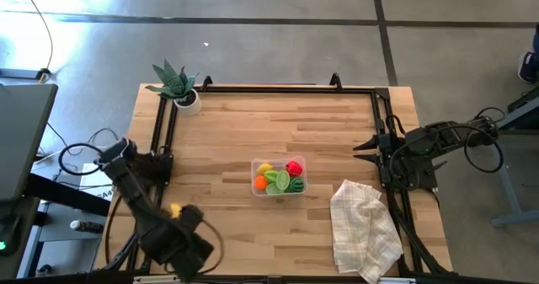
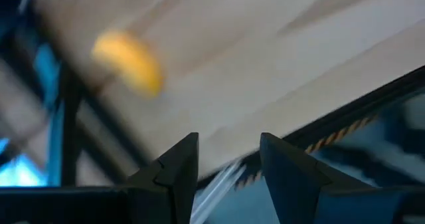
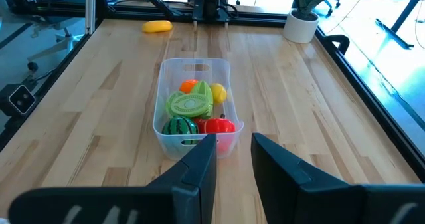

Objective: Pick and placing Produce into tupperware
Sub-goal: Put the yellow banana into the transparent bin

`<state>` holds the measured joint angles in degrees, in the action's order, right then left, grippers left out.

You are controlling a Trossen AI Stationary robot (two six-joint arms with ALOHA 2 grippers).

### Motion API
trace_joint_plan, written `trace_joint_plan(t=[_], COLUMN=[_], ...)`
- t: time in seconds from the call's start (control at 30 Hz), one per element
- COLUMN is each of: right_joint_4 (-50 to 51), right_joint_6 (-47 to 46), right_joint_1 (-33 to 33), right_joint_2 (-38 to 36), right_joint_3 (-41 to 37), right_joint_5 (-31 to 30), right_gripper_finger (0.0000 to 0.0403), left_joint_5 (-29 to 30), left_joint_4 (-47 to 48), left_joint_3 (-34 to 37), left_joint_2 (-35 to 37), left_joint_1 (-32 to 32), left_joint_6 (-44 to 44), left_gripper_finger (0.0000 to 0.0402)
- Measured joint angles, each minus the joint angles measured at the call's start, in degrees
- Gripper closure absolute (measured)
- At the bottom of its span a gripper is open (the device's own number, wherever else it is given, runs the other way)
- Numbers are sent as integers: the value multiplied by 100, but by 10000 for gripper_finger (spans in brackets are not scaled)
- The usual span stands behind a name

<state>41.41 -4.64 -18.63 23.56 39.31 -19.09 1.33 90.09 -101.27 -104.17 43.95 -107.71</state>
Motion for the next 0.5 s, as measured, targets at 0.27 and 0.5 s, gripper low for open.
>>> trace_joint_plan(t=[0.27,0.5], right_joint_4=[0,-2], right_joint_6=[0,0], right_joint_1=[0,-2], right_joint_2=[0,2], right_joint_3=[0,0], right_joint_5=[0,0], right_gripper_finger=[318,318], left_joint_5=[-584,-706], left_joint_4=[-8,-9], left_joint_3=[581,1362], left_joint_2=[106,583], left_joint_1=[-110,-121], left_joint_6=[-209,-249], left_gripper_finger=[252,252])
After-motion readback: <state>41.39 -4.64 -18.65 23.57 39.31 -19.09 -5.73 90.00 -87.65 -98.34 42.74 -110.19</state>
